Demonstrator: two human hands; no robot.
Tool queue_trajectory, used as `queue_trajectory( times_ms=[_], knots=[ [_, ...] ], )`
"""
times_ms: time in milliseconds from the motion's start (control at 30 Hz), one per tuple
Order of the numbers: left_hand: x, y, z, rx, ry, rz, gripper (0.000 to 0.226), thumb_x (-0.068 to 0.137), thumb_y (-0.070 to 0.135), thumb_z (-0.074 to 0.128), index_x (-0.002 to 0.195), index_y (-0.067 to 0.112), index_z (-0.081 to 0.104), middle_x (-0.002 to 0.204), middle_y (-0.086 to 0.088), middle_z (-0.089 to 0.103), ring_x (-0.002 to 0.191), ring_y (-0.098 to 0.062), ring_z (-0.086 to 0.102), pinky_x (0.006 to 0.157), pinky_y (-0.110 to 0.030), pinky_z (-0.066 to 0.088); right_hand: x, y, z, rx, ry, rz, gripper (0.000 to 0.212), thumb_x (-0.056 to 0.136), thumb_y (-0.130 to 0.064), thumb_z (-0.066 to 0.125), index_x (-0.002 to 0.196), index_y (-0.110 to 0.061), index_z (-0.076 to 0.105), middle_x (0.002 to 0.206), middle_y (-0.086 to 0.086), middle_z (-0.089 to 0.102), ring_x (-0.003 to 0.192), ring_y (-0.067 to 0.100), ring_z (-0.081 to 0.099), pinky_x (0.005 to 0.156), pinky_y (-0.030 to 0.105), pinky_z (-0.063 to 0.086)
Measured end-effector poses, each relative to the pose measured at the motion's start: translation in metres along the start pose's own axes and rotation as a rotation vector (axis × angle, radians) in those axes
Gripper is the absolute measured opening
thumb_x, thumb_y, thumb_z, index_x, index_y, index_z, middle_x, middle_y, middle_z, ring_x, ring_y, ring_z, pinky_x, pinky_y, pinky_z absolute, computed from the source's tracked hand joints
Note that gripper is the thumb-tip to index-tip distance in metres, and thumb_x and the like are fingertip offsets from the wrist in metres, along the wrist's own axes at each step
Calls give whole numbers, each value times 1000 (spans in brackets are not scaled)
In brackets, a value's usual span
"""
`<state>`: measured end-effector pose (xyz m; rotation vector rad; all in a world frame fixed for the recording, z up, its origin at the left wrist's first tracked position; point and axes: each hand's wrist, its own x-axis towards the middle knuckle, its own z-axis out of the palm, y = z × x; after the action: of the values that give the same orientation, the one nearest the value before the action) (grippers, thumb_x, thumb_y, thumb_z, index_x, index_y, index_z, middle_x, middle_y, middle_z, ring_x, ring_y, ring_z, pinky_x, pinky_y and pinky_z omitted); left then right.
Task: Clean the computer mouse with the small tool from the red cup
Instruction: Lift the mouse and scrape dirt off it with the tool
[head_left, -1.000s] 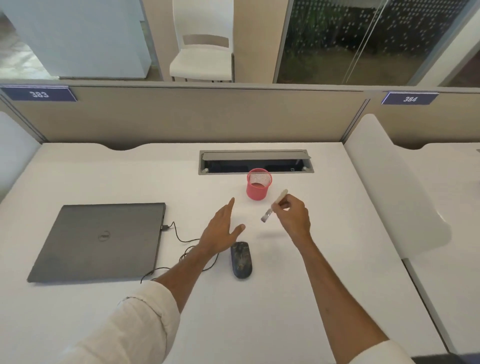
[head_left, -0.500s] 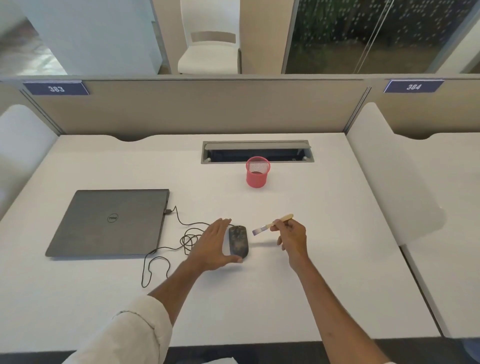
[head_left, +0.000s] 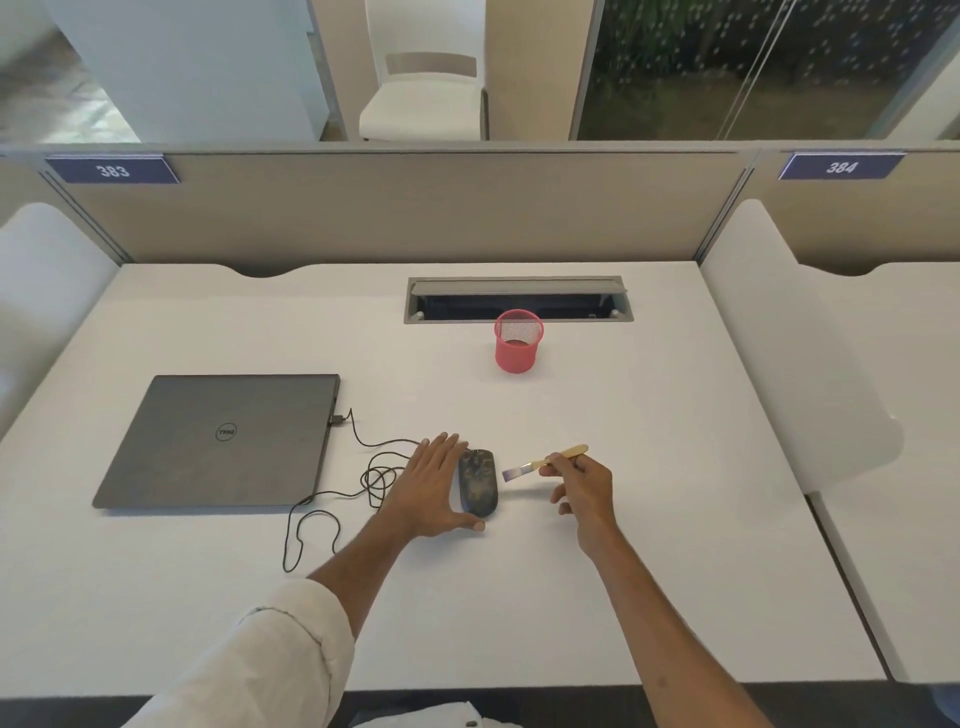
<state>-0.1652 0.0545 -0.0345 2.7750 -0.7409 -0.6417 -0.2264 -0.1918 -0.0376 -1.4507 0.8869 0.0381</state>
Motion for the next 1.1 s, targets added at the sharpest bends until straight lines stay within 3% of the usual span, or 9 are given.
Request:
queue_trajectory(
  times_ms=[633, 733, 900, 1100],
  knots=[
    [0, 0, 7, -31, -14, 18, 137, 85, 83, 73, 177, 11, -1, 187, -3, -5, 174, -18, -8, 141, -42, -4, -7, 13, 16, 49, 1, 113, 12, 105, -18, 70, 108, -10, 79, 92, 7, 83, 62, 20, 61, 55, 29, 45],
    [1, -1, 8, -41, -6, 20, 138, 85, 82, 73, 177, 10, -1, 187, -3, -5, 174, -18, -8, 141, -42, -4, -10, 14, 22, 67, -27, 131, 12, 106, -17, 70, 109, -10, 79, 100, 9, 83, 77, 22, 70, 65, 34, 53],
    [2, -4, 9, -72, -2, 30, 140, 83, 82, 77, 177, 10, 1, 186, -3, -5, 174, -18, -7, 141, -43, -4, -10, 17, 30, 145, -80, 180, 19, 108, -15, 68, 119, -4, 79, 123, 16, 83, 117, 31, 79, 106, 50, 59],
    [4, -7, 9, -123, 25, 37, 137, 80, 79, 81, 176, 13, 9, 186, -1, 1, 174, -18, -3, 142, -43, -2, -10, 19, 34, 137, -92, 195, 13, 109, -17, 66, 112, -10, 76, 122, 17, 83, 116, 32, 80, 115, 51, 56]
  ],
)
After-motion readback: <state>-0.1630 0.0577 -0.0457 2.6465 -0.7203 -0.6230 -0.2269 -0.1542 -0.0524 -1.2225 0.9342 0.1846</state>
